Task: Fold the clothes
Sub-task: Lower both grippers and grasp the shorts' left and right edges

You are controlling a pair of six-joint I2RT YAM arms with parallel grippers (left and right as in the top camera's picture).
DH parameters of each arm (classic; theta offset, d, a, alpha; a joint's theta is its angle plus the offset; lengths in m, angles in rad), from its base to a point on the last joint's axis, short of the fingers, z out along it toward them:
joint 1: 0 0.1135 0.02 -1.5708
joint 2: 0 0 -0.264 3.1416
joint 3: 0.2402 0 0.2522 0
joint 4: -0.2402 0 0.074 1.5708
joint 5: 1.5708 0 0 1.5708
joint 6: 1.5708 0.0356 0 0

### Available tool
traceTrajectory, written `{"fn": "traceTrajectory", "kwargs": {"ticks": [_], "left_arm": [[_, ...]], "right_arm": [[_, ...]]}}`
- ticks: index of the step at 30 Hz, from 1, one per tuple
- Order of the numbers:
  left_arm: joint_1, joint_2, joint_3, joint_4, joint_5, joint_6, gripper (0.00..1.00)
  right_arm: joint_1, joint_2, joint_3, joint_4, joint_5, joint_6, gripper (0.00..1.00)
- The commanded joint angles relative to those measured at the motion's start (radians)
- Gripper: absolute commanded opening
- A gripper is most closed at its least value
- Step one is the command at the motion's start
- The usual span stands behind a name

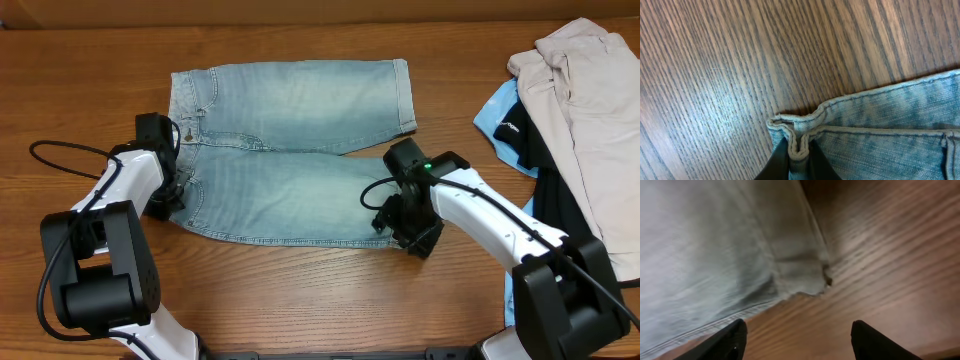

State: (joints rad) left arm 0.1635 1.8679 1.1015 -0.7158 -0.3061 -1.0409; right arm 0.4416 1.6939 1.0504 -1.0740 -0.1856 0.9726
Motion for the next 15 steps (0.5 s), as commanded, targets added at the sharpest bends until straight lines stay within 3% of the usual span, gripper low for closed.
{"fn": "traceTrajectory", "kwargs": {"ticks": [1, 10, 15], "left_arm": [[0.012, 0.085, -0.052, -0.011, 0.045, -0.003, 0.04], [0.012, 0.085, -0.052, -0.008, 0.064, -0.003, 0.04], [0.012, 0.085, -0.052, -0.009, 0.069, -0.002, 0.04]], "right_arm": [[0.015, 0.013, -0.026, 0.003, -0.026, 0.008, 0.71], [0.021, 0.013, -0.080, 0.111, -0.073, -0.038, 0.69], [0.021, 0.013, -0.080, 0.124, -0.075, -0.057, 0.61]]}}
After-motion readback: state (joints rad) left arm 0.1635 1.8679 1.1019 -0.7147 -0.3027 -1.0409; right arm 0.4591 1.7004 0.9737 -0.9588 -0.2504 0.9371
